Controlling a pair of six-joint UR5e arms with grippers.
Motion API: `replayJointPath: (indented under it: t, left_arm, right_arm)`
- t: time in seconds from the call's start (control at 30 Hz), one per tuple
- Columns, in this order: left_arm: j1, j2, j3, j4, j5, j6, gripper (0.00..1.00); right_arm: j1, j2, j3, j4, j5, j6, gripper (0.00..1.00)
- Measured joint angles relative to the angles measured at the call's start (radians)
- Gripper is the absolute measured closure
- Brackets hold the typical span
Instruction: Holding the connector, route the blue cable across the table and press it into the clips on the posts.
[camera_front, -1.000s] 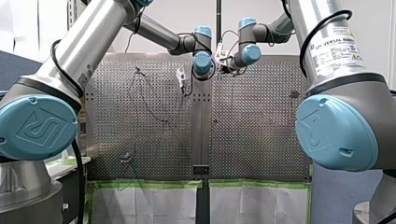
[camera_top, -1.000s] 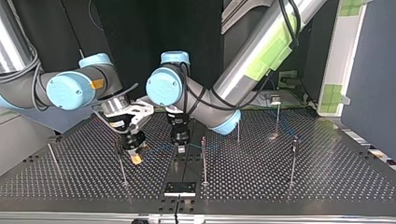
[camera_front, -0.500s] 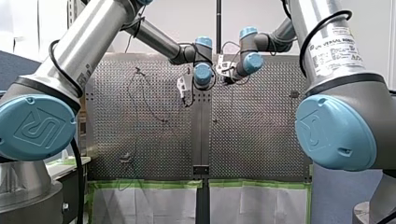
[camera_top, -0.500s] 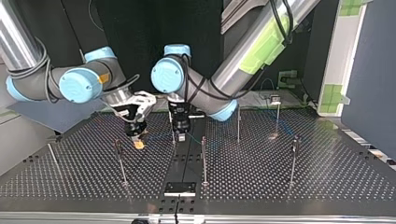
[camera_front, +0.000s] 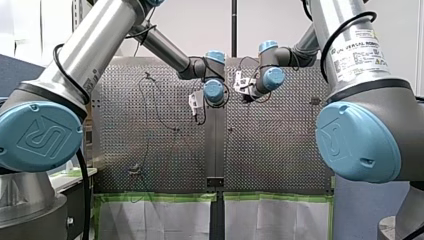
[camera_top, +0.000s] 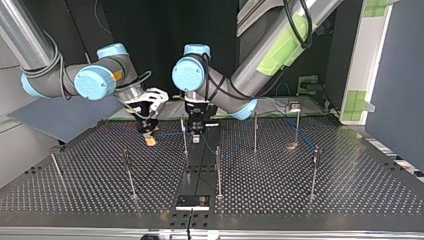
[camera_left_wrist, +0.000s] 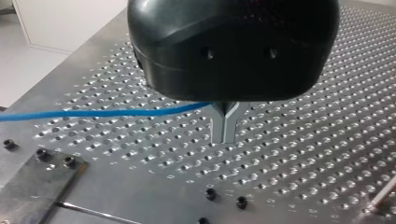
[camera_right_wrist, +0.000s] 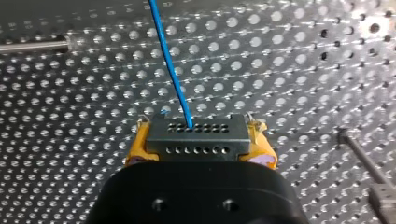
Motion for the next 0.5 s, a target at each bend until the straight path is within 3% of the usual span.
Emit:
replayJointPath:
  t: [0.33, 0.5]
  left_arm:
    - [0.005, 0.000, -0.082, 0.082, 0.019, 0.001, 1.00]
    - [0.005, -0.001, -0.129, 0.129, 0.032, 0.001, 1.00]
  right_arm:
    - [0.002, 0.000, 0.081, -0.081, 0.000, 0.009, 1.00]
    - [0.002, 0.000, 0.128, -0.128, 0.002, -0.007, 1.00]
